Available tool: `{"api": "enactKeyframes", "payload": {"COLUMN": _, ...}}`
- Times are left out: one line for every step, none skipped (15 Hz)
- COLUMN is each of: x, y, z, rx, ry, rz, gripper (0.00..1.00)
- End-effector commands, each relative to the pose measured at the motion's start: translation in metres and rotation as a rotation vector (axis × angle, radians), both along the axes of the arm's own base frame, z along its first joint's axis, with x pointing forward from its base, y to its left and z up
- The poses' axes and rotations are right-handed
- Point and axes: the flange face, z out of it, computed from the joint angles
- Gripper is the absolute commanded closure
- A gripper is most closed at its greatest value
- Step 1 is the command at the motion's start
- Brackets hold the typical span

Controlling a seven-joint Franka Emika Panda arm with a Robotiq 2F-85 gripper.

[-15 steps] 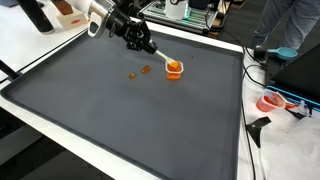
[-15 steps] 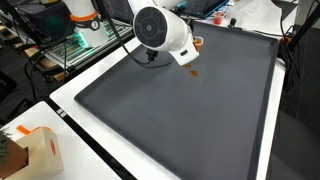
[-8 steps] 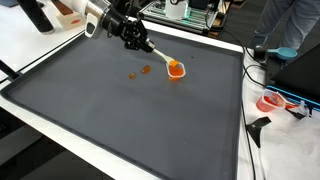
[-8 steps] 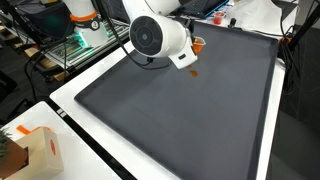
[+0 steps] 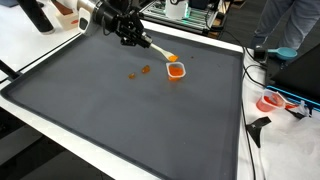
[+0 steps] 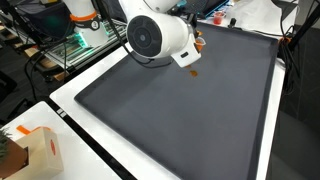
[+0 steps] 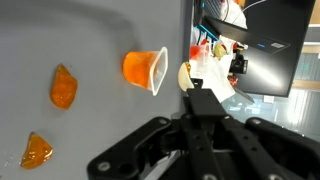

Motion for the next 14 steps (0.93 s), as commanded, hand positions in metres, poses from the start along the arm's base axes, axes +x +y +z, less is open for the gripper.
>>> {"api": "enactKeyframes", "payload": {"x": 0.006, "y": -0.01, "z": 0.029, "rx": 0.039, "ry": 0.015, "rz": -0.03, "gripper": 0.97}}
{"api": "enactKeyframes", "payload": {"x": 0.008, "y": -0.012, "z": 0.038, "rx": 0.05, "ry": 0.021, "rz": -0.035, "gripper": 0.97}}
{"api": "enactKeyframes", "payload": {"x": 0.011, "y": -0.013, "z": 0.046, "rx": 0.045, "ry": 0.024, "rz": -0.043, "gripper": 0.97}}
{"api": "enactKeyframes", "payload": {"x": 0.013, "y": -0.015, "z": 0.055, "rx": 0.053, "ry": 0.032, "rz": -0.052, "gripper": 0.97}}
{"api": "enactKeyframes", "payload": {"x": 0.015, "y": -0.016, "z": 0.064, "rx": 0.048, "ry": 0.038, "rz": -0.061, "gripper": 0.97}}
{"api": "enactKeyframes", "payload": {"x": 0.017, "y": -0.018, "z": 0.073, "rx": 0.049, "ry": 0.041, "rz": -0.069, "gripper": 0.97}}
{"api": "enactKeyframes", "payload": {"x": 0.019, "y": -0.019, "z": 0.081, "rx": 0.039, "ry": 0.043, "rz": -0.079, "gripper": 0.97}}
{"api": "enactKeyframes", "payload": {"x": 0.021, "y": -0.02, "z": 0.089, "rx": 0.036, "ry": 0.044, "rz": -0.087, "gripper": 0.97}}
{"api": "enactKeyframes", "payload": {"x": 0.023, "y": -0.021, "z": 0.098, "rx": 0.025, "ry": 0.046, "rz": -0.098, "gripper": 0.97}}
{"api": "enactKeyframes", "payload": {"x": 0.024, "y": -0.022, "z": 0.104, "rx": 0.024, "ry": 0.05, "rz": -0.103, "gripper": 0.97}}
{"api": "enactKeyframes", "payload": {"x": 0.025, "y": -0.022, "z": 0.11, "rx": 0.017, "ry": 0.052, "rz": -0.114, "gripper": 0.97}}
{"api": "enactKeyframes", "payload": {"x": 0.027, "y": -0.022, "z": 0.116, "rx": 0.008, "ry": 0.056, "rz": -0.122, "gripper": 0.97}}
{"api": "enactKeyframes", "payload": {"x": 0.028, "y": -0.023, "z": 0.122, "rx": 0.006, "ry": 0.06, "rz": -0.129, "gripper": 0.97}}
{"api": "enactKeyframes", "payload": {"x": 0.029, "y": -0.023, "z": 0.126, "rx": -0.004, "ry": 0.064, "rz": -0.138, "gripper": 0.97}}
